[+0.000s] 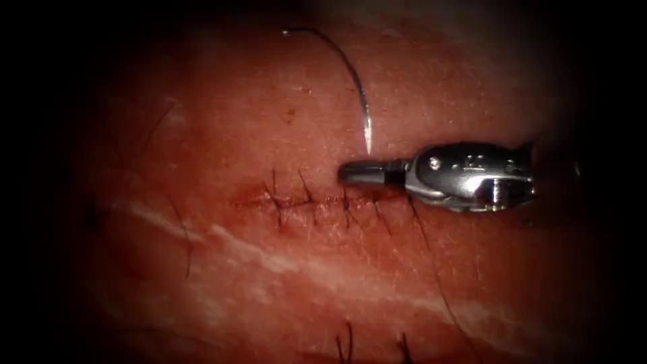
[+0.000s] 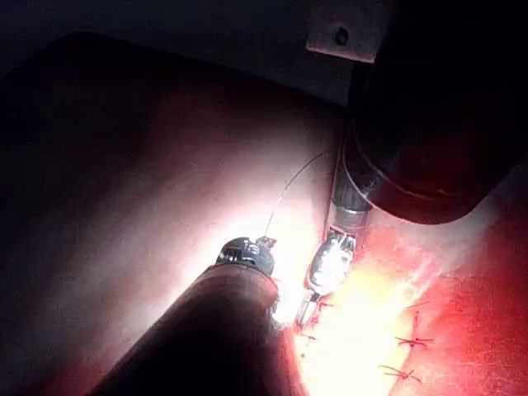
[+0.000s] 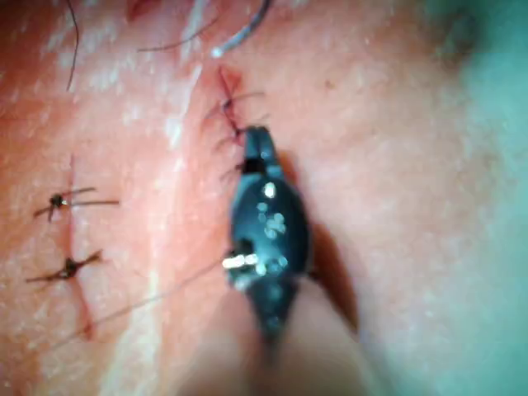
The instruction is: Wound Closure
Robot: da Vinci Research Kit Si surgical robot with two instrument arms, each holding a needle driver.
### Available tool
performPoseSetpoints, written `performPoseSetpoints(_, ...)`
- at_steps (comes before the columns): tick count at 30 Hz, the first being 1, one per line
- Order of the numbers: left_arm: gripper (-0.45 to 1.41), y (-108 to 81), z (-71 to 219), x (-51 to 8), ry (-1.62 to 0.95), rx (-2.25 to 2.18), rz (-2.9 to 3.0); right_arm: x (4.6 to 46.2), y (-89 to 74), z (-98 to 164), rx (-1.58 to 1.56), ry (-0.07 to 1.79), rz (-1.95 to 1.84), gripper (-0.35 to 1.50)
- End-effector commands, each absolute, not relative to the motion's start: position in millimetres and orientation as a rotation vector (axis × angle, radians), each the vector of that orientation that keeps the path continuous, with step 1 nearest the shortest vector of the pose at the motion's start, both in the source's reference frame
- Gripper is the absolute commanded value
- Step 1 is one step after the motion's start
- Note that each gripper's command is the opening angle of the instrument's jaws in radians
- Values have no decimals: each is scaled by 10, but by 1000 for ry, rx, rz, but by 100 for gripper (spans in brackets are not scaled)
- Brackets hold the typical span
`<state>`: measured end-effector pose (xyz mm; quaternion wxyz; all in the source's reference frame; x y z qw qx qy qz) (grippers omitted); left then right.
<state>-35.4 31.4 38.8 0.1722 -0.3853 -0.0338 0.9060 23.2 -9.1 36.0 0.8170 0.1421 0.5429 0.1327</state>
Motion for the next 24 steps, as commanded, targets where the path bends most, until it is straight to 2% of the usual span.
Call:
performPoseSetpoints(1, -45, 313, 394, -358, -97, -1098, 2573, 229, -97, 358, 292, 1190, 302, -35)
performPoseSetpoints(2, -45, 313, 394, -357, -98, -1099, 2573, 226, -94, 353, 285, 1210, 312, -35)
performPoseSetpoints(4, -45, 312, 396, -356, -97, -1099, 2574, 219, -90, 342, 280, 1238, 326, 66)
performPoseSetpoints(5, -45, 312, 397, -356, -96, -1100, 2575, 215, -90, 337, 277, 1243, 332, 109)
performPoseSetpoints(6, -45, 311, 398, -356, -95, -1100, 2576, 208, -90, 329, 270, 1243, 340, 128)
performPoseSetpoints(8, -45, 305, 404, -356, -87, -1099, 2579, 195, -92, 318, 265, 1249, 348, 135)
performPoseSetpoints(13, -45, 286, 434, -346, -77, -1101, 2607, 149, -102, 296, 250, 1263, 357, 135)
performPoseSetpoints(20, -45, 294, 507, -291, -127, -1055, 2570, 135, -114, 308, 216, 1252, 359, 135)
performPoseSetpoints(21, -33, 296, 524, -279, -142, -1023, 2534, 138, -116, 313, 210, 1254, 359, 135)
performPoseSetpoints(22, -1, 297, 531, -275, -155, -1014, 2510, 140, -118, 316, 211, 1251, 362, 135)
performPoseSetpoints(24, 34, 295, 547, -266, -181, -997, 2460, 142, -120, 320, 208, 1248, 360, 135)
